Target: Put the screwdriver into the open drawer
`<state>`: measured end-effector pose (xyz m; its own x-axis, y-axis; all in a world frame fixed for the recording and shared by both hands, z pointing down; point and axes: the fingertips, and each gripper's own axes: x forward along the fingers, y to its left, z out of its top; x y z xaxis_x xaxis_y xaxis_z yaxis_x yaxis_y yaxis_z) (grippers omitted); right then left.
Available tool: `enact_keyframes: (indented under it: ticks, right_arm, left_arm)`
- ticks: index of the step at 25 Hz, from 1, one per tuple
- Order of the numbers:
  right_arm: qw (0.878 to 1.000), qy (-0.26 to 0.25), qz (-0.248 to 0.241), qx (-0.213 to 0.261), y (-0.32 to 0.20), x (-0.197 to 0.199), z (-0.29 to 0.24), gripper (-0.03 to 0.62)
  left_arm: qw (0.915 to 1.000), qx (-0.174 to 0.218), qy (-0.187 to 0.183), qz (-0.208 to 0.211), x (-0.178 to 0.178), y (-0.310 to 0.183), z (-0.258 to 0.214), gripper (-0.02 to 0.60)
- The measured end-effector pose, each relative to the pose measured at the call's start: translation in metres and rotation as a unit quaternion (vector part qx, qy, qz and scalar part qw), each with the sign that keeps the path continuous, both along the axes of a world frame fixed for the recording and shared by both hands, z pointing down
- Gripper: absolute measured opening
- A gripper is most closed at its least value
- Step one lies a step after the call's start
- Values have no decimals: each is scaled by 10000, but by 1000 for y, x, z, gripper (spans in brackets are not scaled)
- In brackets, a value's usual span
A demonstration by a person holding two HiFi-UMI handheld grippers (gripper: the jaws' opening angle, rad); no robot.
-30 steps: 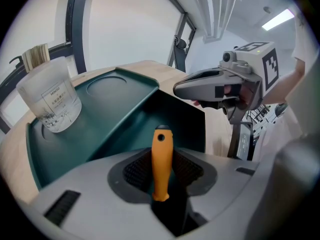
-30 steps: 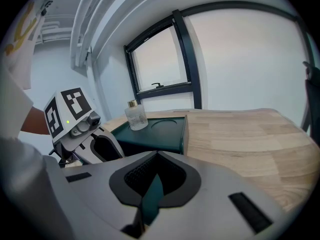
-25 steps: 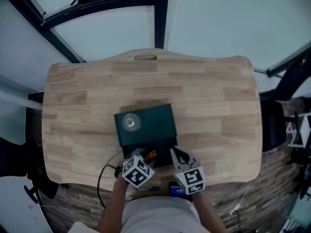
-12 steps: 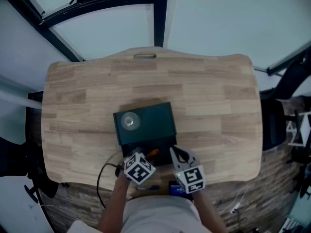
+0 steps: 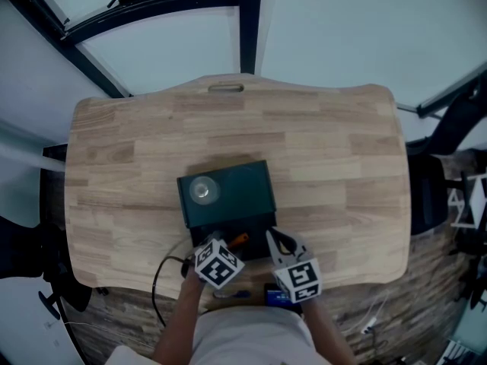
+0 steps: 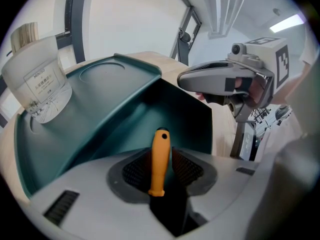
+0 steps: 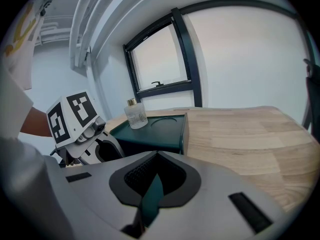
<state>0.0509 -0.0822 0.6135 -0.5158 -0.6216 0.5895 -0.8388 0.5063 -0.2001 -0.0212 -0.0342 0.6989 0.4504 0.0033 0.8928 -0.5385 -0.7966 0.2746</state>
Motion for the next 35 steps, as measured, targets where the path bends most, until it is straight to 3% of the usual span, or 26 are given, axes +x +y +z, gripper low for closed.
enact_keyframes:
  ticks: [16,24,29,35]
  right_arm:
    - [10000,-45,13,-10,0,0,0,-3]
    - [9999,-51,5,87,-1,2,-8,-3]
    - [9997,-138,38,191,-1,3,-17,-3]
    - [9985,-182,116,498,-1,5,-36,-3]
  left_arm:
    - [9999,23,51,-163,0,-4,0,127]
    - [9991,217,206,-304,-3,-11,-10,127]
    - [9949,537,466,-721,-8,-23,-26,127]
    - [9811,1155,846,-1299,-16,-42,-61,127]
